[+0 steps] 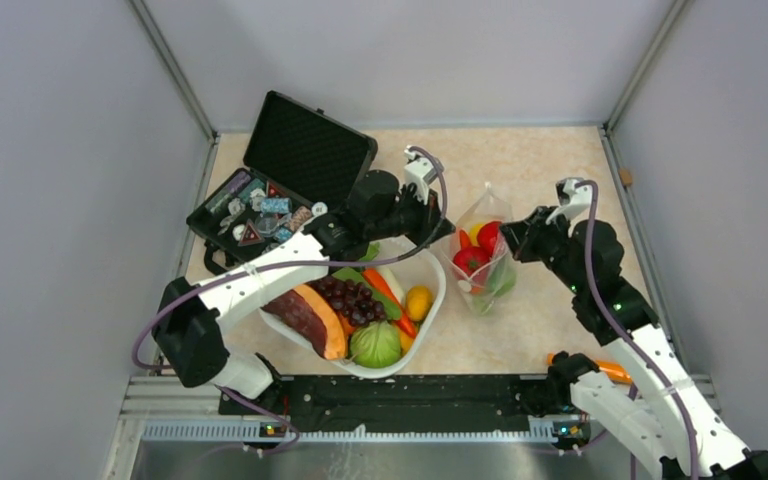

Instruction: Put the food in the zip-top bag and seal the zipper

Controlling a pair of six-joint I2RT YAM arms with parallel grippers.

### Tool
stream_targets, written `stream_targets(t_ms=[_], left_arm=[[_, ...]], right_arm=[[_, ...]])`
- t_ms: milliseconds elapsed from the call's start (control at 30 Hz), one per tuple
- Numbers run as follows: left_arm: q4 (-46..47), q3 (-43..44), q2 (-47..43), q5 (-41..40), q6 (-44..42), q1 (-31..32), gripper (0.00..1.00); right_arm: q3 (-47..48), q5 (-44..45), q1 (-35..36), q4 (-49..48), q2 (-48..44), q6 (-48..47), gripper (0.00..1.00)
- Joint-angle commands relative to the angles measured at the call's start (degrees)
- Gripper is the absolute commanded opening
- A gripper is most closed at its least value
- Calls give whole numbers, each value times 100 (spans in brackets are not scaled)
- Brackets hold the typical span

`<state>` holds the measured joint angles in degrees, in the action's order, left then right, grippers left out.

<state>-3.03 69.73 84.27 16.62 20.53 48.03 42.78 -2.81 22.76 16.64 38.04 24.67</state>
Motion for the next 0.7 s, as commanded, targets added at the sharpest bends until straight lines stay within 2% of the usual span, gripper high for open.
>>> stream_targets(t_ms=[0,67,100,167,233,267,367,467,667], left_arm=[[-184,176,-9,217,-257,-31,5],[-427,179,-28,462,-596,-27,25],[-584,181,-73,304,-726,-29,34],[-895,192,-158,12,-907,-86,45],[-1126,190,-262,-136,-928,-193,69],[-1211,165,-329,-209,-928,-229,74],[-1281,0,-613,-455,-901,-281,81],[-1147,-259,-925,-584,-767,-308,98],[-1190,-430,-1351,-794,-594,-562,99]], right_arm=[[-79,-464,21,-302,287,118,0],[-81,-721,18,-312,405,180,0],[-96,-785,23,-348,401,221,0],[-120,-764,20,-400,318,255,0],[-117,-592,20,-410,200,243,0],[-102,-527,19,-396,150,214,0],[-44,-501,18,-326,85,166,0],[-54,-560,25,-278,90,186,0],[-73,-585,18,-353,107,257,0]])
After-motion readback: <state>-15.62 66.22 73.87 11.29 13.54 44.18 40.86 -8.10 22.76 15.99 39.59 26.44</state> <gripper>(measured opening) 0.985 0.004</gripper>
